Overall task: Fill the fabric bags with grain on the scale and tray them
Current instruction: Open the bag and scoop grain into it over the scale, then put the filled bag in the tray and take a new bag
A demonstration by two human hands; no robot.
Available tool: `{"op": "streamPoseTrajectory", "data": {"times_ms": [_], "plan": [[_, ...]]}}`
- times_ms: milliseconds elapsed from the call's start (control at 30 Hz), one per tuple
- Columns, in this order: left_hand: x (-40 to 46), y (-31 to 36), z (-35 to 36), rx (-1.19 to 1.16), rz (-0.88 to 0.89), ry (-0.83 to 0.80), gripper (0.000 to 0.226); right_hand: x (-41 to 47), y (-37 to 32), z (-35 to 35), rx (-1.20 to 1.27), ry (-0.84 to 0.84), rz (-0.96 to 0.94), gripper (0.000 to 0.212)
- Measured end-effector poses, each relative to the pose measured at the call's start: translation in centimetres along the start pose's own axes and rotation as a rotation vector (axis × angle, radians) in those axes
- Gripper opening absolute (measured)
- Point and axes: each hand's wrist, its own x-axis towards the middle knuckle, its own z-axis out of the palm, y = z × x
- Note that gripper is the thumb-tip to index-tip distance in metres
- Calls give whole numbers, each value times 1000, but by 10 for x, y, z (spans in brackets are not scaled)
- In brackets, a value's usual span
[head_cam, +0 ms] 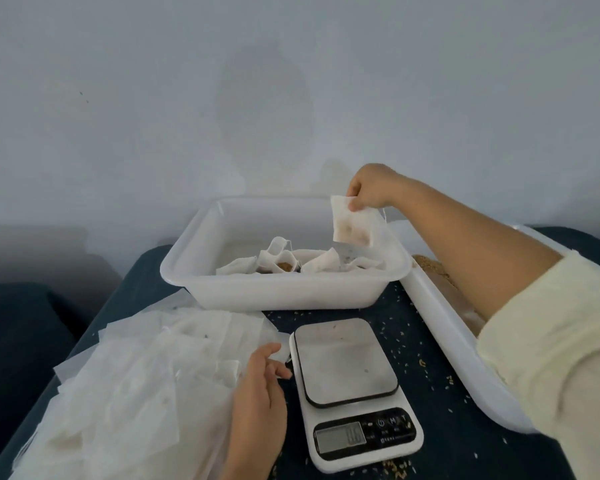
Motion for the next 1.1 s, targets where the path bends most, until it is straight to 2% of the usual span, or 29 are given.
{"op": "streamPoseTrajectory", "data": {"times_ms": [233, 400, 600, 767, 900, 967, 1100], "plan": [[6, 2, 7, -22, 24, 76, 49, 40, 21, 68, 52, 119, 56, 14], [5, -2, 6, 41, 46, 48, 50, 38, 18, 95, 39, 9, 9, 8], [4, 3, 2, 66, -32, -9, 39, 20, 12, 87, -7, -107, -51, 18], [1, 12, -2, 88, -96, -31, 34, -12, -20, 60, 124, 29, -146, 14], [-3, 17, -5, 48, -54, -11, 30, -63, -62, 52, 301, 34, -283, 9], [-7, 23, -9, 9, -5, -19, 32, -92, -79, 59, 389, -5, -320, 17], [-13, 53, -22, 66, 182, -58, 29, -142, -92, 88, 501, -16, -329, 15]]}}
